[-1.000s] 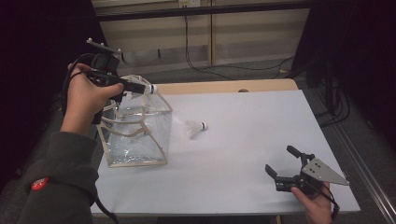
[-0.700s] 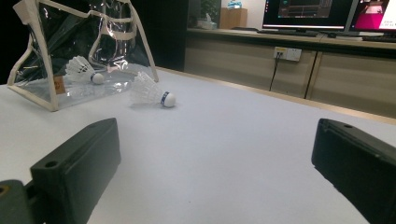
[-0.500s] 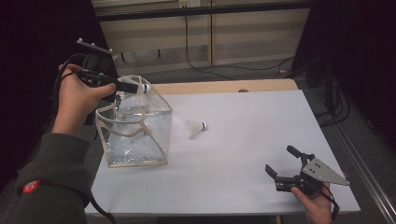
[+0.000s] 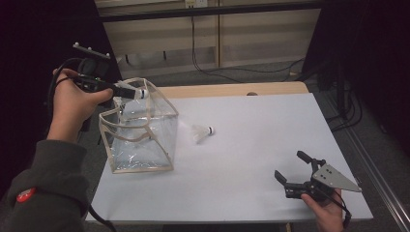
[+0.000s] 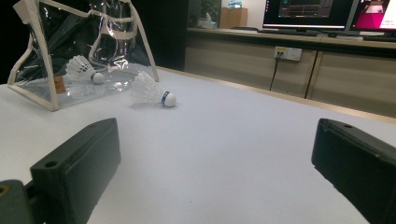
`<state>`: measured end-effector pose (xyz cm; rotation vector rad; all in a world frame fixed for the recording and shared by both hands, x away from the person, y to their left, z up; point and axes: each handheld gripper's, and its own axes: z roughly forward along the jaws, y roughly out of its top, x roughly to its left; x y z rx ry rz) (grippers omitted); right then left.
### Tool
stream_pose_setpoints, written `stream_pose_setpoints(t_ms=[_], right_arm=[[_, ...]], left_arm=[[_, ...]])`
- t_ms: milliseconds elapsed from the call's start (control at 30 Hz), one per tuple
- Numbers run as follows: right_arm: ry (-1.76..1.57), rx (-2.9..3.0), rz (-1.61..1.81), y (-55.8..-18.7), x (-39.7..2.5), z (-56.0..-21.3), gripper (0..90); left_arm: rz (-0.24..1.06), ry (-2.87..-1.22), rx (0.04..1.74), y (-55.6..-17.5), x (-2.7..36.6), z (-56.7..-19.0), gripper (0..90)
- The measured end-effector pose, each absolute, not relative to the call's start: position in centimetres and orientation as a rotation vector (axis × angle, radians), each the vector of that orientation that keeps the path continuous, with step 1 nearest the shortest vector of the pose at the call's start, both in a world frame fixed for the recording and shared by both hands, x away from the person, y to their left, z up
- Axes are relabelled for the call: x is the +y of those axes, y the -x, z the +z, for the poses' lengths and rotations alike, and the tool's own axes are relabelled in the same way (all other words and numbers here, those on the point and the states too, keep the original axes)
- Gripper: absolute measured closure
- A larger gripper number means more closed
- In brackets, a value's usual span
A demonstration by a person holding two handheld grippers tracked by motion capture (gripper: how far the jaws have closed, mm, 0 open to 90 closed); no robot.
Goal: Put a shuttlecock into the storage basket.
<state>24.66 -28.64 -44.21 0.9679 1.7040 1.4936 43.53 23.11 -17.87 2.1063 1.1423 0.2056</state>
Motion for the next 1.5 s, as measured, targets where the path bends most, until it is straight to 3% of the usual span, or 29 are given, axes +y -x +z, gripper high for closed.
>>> stream_pose_setpoints(t_ms=[1500], right_arm=[[-0.964,1.709,1.493,-24.7,-28.5,-44.2,1.5]], left_arm=[[0.244,-2.136,1.185,-43.9,24.9,-19.8,89.5]])
